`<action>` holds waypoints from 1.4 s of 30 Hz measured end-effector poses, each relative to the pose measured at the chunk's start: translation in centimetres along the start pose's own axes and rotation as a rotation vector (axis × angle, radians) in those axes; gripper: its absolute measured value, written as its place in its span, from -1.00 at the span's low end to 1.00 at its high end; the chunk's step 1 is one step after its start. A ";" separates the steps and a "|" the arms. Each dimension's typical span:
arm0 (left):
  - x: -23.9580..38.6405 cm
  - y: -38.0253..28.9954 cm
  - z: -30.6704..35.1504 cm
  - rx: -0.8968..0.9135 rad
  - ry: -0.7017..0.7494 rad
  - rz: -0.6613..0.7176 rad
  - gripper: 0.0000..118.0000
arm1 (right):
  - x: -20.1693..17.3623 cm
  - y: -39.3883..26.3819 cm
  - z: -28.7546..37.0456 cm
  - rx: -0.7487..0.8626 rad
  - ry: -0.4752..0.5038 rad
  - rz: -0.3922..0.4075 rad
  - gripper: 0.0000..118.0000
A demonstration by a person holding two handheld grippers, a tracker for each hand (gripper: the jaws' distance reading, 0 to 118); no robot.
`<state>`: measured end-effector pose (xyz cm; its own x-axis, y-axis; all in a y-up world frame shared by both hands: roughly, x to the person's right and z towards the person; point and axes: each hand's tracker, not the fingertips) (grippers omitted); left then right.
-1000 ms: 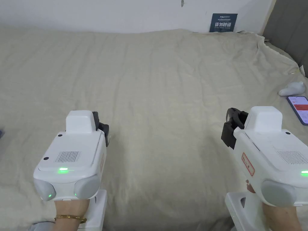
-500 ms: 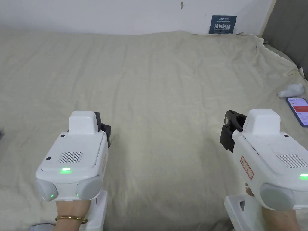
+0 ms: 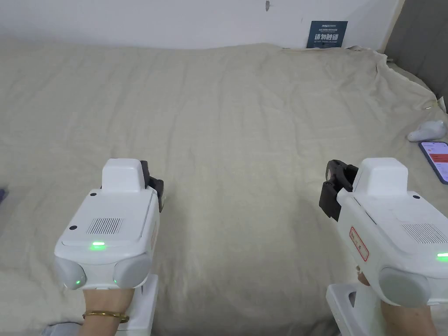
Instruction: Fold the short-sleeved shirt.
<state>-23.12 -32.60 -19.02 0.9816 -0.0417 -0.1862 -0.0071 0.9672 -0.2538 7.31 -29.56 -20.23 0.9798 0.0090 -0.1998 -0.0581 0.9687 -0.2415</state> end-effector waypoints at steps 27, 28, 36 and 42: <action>-2.2 -10.6 1.6 -0.411 0.200 0.040 1.00 | -2.8 -4.5 -0.3 -0.537 -0.234 -0.175 0.95; -1.9 -11.8 2.1 -0.420 0.214 0.005 1.00 | -3.2 -4.6 -0.2 -0.577 -0.224 -0.164 0.95; 2.0 -12.7 3.0 -0.392 0.082 -0.188 1.00 | -8.9 -3.4 4.7 -0.732 -0.232 -0.353 0.95; 1.1 -12.5 3.4 -0.375 0.110 -0.148 1.00 | -5.8 -3.4 4.6 -0.752 -0.257 -0.312 0.94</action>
<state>-21.31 -43.87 -12.81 0.9512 -0.2192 -0.2171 0.0433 0.7915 -0.6096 2.75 -31.76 -13.93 0.9798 -0.0867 0.1800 0.1987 0.5143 -0.8343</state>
